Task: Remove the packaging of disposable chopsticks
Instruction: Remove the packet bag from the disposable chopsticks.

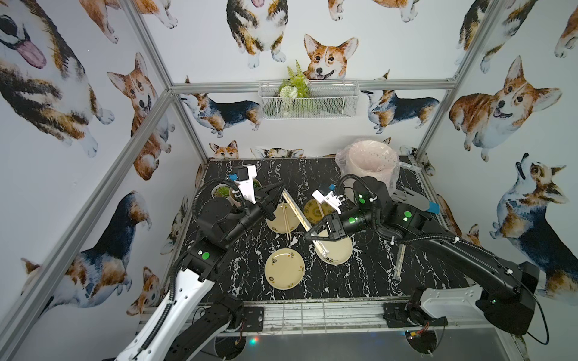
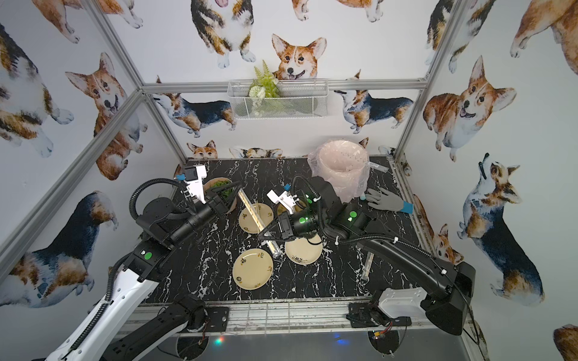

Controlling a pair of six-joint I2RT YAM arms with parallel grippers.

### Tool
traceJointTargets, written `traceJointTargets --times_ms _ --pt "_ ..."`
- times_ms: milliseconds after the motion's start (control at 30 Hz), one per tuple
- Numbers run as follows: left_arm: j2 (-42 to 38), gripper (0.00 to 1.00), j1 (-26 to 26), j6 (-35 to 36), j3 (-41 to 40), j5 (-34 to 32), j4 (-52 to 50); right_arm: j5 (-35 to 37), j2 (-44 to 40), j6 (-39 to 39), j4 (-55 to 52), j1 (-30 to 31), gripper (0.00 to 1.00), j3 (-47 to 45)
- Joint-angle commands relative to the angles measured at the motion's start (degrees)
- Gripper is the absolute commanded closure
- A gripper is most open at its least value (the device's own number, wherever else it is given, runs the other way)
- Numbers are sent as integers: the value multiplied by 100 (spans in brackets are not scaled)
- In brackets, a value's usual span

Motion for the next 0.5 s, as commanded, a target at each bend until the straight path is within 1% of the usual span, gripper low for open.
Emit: traceJointTargets --times_ms 0,133,300,467 --pt "-110 100 -41 -358 -123 408 137 962 92 574 734 -151 100 -24" --pt "-156 100 -41 -429 -100 377 118 924 94 751 1046 -268 100 -146" --pt "5 100 -41 -873 -291 524 725 1042 359 668 1130 -163 100 139" --pt "27 100 -50 -892 -259 440 686 1109 517 641 1287 -165 100 158"
